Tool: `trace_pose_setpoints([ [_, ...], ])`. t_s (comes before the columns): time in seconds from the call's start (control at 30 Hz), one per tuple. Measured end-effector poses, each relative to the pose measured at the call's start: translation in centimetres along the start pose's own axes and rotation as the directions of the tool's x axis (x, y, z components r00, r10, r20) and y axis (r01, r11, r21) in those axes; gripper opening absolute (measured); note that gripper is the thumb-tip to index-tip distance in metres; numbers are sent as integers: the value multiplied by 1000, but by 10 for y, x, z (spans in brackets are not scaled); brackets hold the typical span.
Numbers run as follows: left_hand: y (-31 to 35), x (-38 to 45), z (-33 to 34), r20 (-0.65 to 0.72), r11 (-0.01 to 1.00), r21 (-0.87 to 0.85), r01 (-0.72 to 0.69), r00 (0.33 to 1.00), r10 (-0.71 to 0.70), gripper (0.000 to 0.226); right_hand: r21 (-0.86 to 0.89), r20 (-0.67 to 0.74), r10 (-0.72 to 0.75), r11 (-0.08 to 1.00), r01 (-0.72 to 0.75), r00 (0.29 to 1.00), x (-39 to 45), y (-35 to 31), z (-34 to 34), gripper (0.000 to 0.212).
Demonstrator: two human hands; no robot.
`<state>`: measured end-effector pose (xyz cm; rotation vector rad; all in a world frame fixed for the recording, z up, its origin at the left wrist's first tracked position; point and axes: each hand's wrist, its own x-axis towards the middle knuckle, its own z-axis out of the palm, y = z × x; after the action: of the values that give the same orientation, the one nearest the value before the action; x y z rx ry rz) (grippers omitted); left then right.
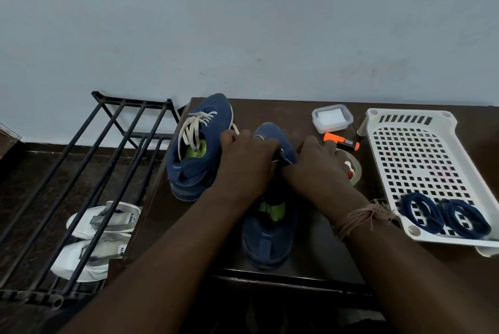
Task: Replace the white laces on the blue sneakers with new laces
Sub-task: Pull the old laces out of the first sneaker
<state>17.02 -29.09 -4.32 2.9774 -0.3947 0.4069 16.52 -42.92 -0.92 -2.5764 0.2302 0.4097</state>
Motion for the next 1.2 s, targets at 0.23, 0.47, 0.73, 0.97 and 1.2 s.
trace_pose_setpoints([
  [0.23, -1, 4, -7, 26, 984, 69, 164, 986, -166, 17, 25, 18, -24, 999, 24, 1000, 0, 2, 2, 51],
  [0.47, -7, 0, -6, 121, 993, 66, 101, 987, -108, 20, 21, 47, -35, 999, 34, 998, 2, 1, 3, 49],
  [0.73, -6, 17, -36, 126, 546, -770, 330, 918, -377, 12, 6, 61, -20, 1000, 19, 998, 2, 2, 1, 52],
  [0.97, -19, 14, -37, 178, 522, -754, 398, 889, -421, 24, 26, 57, -15, 1000, 13, 998, 0, 0, 2, 49],
  [1.2, -8, 9, -18, 127, 998, -11, 54, 991, -52, 24, 58, 48, -10, 998, 7, 999, 2, 0, 3, 52],
])
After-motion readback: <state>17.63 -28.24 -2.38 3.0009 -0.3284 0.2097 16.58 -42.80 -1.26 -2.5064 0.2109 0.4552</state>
